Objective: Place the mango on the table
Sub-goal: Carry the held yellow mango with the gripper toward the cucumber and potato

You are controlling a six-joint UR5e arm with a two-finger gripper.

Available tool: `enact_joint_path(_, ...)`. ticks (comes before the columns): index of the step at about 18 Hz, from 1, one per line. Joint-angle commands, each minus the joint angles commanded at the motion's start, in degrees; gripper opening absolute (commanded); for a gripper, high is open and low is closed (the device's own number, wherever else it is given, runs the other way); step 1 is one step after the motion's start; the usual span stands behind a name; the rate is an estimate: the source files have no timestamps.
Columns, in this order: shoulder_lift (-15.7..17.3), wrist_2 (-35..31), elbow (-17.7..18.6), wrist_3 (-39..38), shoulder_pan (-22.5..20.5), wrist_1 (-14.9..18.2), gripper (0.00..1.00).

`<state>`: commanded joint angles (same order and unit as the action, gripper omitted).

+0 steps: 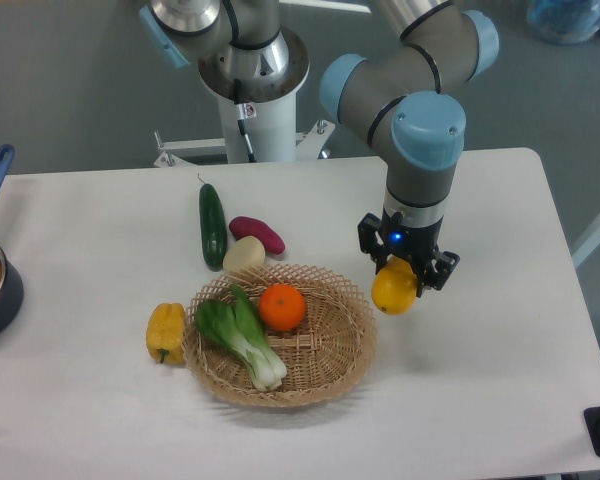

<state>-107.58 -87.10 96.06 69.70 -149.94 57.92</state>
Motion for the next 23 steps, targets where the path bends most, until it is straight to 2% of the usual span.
enact_joint_path(5, -0.17, -0.44, 0.35, -1.13, 0.35, 0.18, 0.19)
enact_joint_path(7, -0.26, -1.84, 2.1, -2.28, 1.22, -0.09, 0.19)
enact_joint_path(11, 1.05, -3.96, 7.46, -2.73, 3.08, -0.87, 0.2)
enact_joint_path(14, 3.51, -3.96, 12.99, -0.28, 3.08, -5.09, 0.2)
enact_joint_path(18, 8.07, -3.78, 19.85, 10.79, 2.99, -5.19, 0.2)
enact_joint_path(21, 10.72, -4.04, 23.63, 14.49, 3.07, -5.1, 0.2)
enact_joint_path(23, 11.16, -4.92, 24.78, 15.11, 3.08, -5.19, 0.2)
